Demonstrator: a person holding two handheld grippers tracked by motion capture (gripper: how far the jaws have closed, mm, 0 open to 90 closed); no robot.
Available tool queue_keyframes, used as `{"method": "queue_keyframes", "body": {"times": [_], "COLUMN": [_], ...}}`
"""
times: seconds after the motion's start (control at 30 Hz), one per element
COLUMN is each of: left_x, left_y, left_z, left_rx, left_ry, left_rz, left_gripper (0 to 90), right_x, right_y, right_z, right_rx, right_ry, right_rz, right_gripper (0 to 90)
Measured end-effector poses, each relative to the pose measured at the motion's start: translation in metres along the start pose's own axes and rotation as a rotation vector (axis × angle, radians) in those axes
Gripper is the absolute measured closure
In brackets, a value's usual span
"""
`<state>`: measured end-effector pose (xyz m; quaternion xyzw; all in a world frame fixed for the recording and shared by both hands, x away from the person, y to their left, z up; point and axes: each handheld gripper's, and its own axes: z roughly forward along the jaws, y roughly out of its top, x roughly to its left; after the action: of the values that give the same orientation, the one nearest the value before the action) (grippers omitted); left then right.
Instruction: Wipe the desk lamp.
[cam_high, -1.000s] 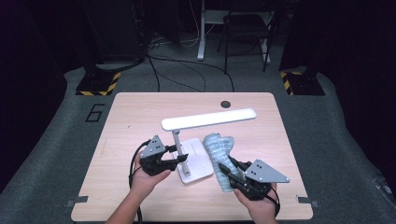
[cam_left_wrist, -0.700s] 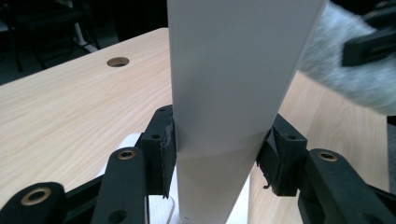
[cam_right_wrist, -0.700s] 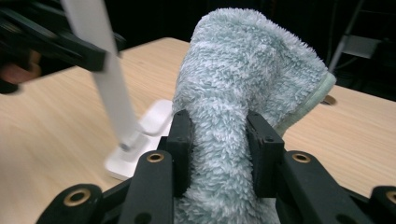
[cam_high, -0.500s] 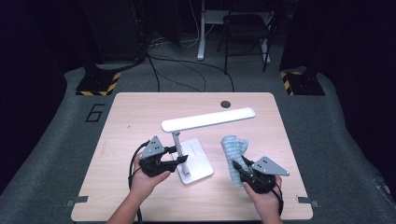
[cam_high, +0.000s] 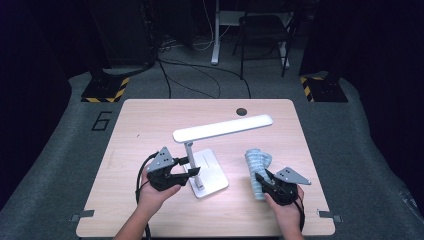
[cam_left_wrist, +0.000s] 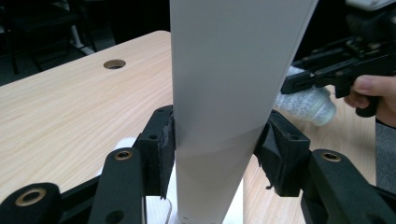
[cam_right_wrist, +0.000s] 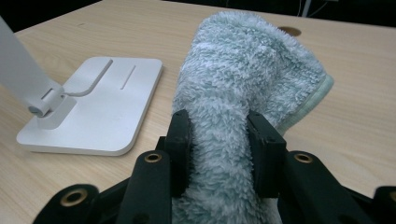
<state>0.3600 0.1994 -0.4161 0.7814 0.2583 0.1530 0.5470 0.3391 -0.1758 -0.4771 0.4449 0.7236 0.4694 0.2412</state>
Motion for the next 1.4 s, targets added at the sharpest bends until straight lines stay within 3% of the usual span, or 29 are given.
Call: {"method": "queue_keyframes", "body": {"times": [0.1, 0.2, 0.27, 0.33, 0.5, 0.77, 1.03, 1.17, 1.4], "left_x": [0.000, -0.002, -0.001, -0.001, -0.002, -0.001, -0.003, -0.006, -0.013], "left_y": [0.001, 0.000, 0.000, 0.000, 0.000, 0.000, 0.001, 0.003, 0.005], "left_z": [-0.002, -0.001, -0.001, -0.001, -0.001, -0.001, -0.003, -0.005, -0.006], "left_rx": [-0.006, -0.015, -0.017, -0.017, -0.016, -0.011, -0.008, 0.015, -0.011], "left_ry": [-0.009, -0.005, -0.005, -0.006, -0.006, -0.021, -0.024, -0.061, -0.141], "left_rz": [0.003, -0.001, 0.004, 0.003, 0.003, 0.001, 0.001, 0.019, 0.030], "left_gripper": [48.8, 48.1, 47.4, 47.2, 46.7, 45.9, 45.9, 45.5, 46.2], "right_x": [-0.005, -0.008, -0.010, -0.010, -0.016, -0.019, -0.017, -0.016, -0.014], "right_y": [-0.005, -0.008, -0.011, -0.012, -0.021, -0.022, -0.021, -0.020, -0.018], "right_z": [0.005, 0.010, 0.016, 0.017, 0.032, 0.031, 0.027, 0.025, 0.021], "right_rx": [0.024, 0.049, 0.101, 0.112, 0.214, 0.199, 0.178, 0.167, 0.136], "right_ry": [-0.021, -0.054, -0.082, -0.085, -0.083, -0.079, -0.096, -0.094, -0.091], "right_rz": [0.026, 0.005, 0.002, 0.004, 0.024, 0.048, 0.076, 0.073, 0.087], "right_gripper": [65.3, 65.3, 65.0, 64.7, 61.3, 57.0, 44.6, 43.5, 42.5]}}
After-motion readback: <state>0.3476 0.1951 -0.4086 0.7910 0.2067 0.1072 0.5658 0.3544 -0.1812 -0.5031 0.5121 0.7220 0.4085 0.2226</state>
